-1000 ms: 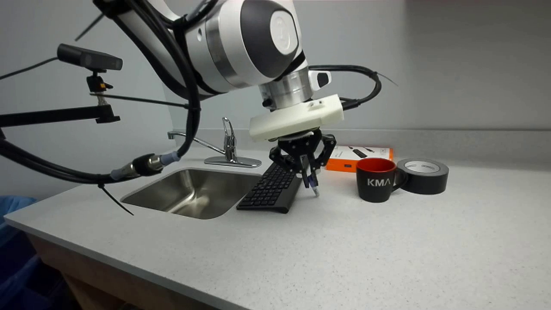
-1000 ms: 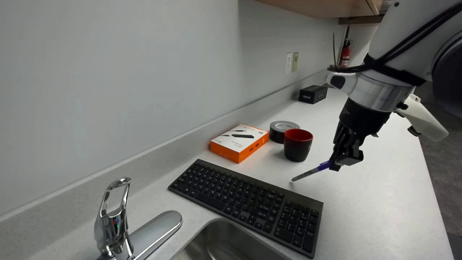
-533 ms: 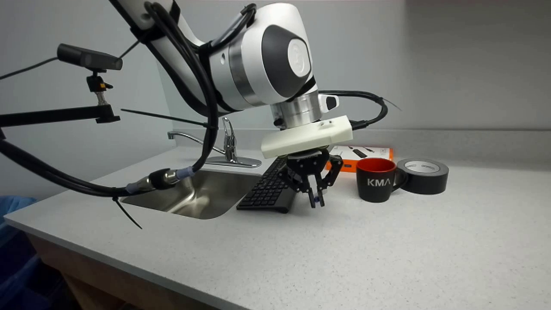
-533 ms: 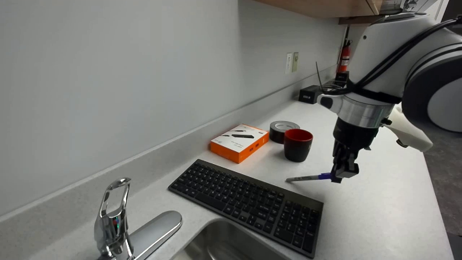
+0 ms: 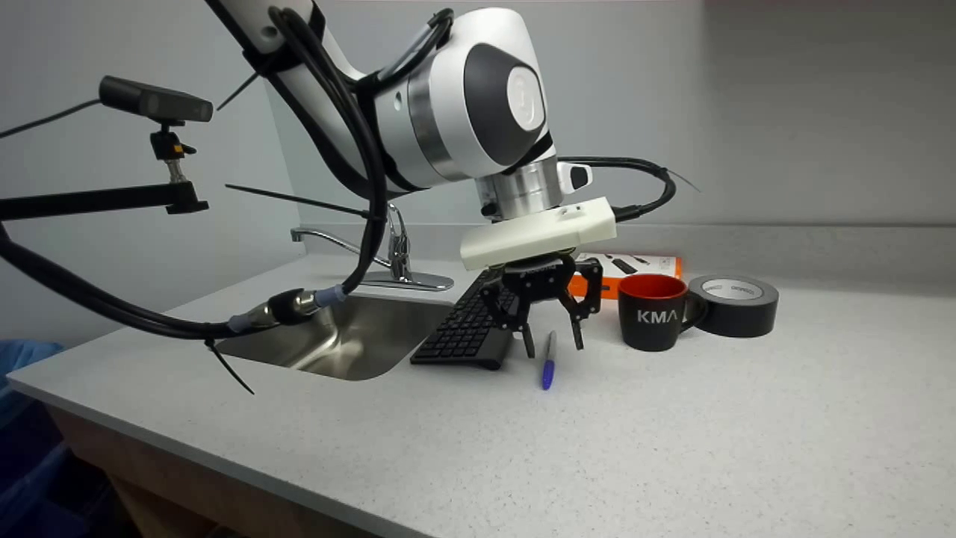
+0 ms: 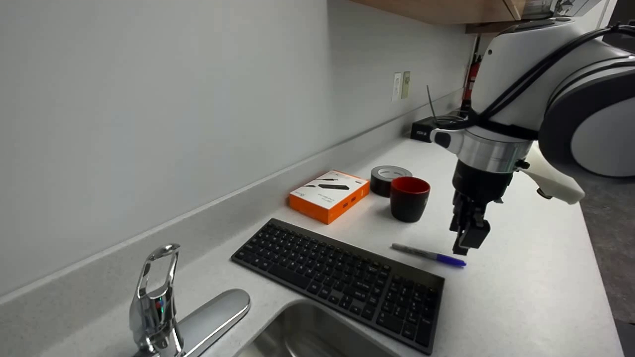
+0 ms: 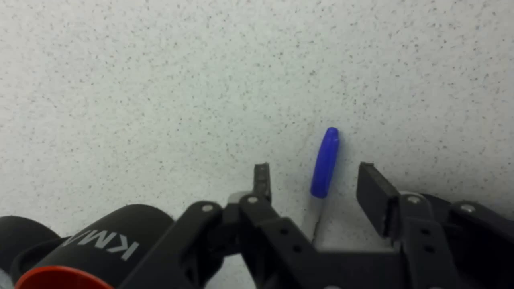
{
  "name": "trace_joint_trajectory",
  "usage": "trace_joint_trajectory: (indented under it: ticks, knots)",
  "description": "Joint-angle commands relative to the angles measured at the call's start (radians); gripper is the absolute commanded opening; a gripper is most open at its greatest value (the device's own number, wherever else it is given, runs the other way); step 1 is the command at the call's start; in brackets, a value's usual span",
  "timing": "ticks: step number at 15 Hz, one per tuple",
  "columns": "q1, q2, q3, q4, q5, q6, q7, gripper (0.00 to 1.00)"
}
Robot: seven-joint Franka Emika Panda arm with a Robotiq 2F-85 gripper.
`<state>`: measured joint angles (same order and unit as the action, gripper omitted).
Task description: Remove the marker in the mug on the counter
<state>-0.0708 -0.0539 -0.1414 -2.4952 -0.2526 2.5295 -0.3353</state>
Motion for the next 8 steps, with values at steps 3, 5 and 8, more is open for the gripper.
trace_joint_trajectory:
  ticks: [3,5,8]
  knots:
    - [-0.015,0.011,0.013,0.034,-0.024,-0.033,0.021,1.0]
    - [-0.014,0.013,0.013,0.04,-0.021,-0.038,0.022,1.0]
    - [-0.012,0.0,0.012,0.02,0.002,-0.018,0.002,1.0]
